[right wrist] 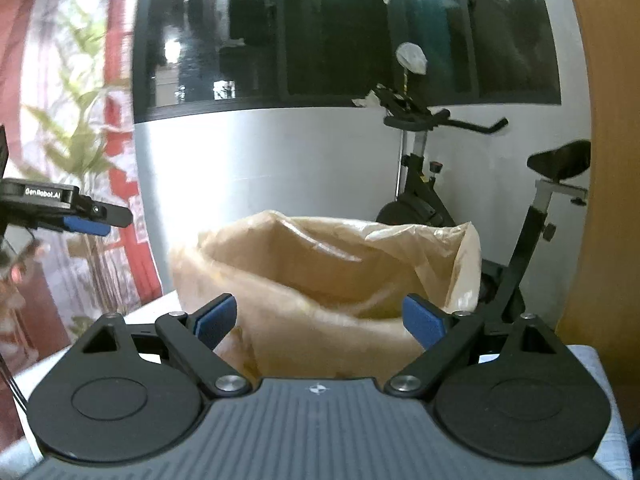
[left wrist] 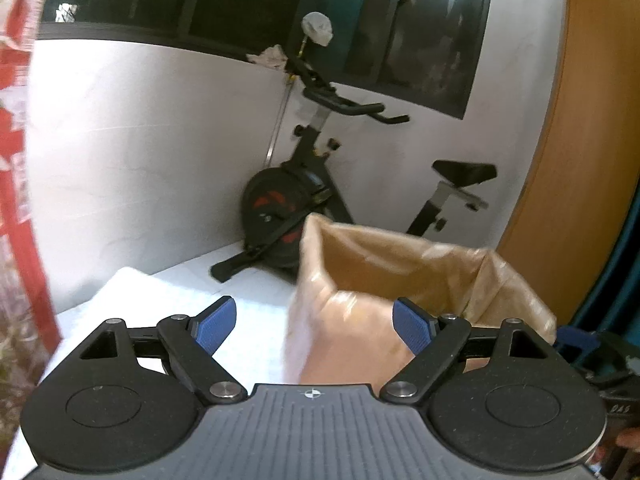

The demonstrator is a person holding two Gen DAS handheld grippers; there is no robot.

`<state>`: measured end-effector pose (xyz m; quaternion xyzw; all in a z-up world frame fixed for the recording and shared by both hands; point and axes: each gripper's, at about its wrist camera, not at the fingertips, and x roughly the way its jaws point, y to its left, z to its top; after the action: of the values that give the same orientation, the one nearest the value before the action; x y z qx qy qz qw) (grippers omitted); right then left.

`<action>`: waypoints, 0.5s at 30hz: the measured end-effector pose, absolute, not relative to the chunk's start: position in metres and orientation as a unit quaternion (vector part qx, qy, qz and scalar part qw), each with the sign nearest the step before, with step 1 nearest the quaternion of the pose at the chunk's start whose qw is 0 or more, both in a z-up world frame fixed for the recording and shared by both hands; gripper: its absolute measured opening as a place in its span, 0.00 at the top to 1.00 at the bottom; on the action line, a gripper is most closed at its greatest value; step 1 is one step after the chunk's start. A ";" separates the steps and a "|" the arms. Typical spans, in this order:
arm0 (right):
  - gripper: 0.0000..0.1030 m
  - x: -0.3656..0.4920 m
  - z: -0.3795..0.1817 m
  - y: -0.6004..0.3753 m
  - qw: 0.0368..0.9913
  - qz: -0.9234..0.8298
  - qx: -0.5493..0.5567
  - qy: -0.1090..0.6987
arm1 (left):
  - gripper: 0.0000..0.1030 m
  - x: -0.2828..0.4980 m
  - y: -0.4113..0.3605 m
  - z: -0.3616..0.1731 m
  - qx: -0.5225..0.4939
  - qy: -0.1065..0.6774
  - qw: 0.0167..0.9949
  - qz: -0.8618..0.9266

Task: Organize snacks
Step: 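Move both tools back down to the snack pile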

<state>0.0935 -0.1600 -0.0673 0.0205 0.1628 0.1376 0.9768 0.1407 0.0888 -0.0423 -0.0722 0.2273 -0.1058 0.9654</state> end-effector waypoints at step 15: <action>0.12 0.069 -0.152 -0.157 0.967 0.089 0.025 0.237 | 0.19 0.094 0.114 -0.114 -0.093 0.296 0.950 -0.035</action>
<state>0.0686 -0.1575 -0.1523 0.0249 0.2366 0.0892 0.9672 0.0938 0.1137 -0.1136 -0.0928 0.2965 -0.0353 0.9499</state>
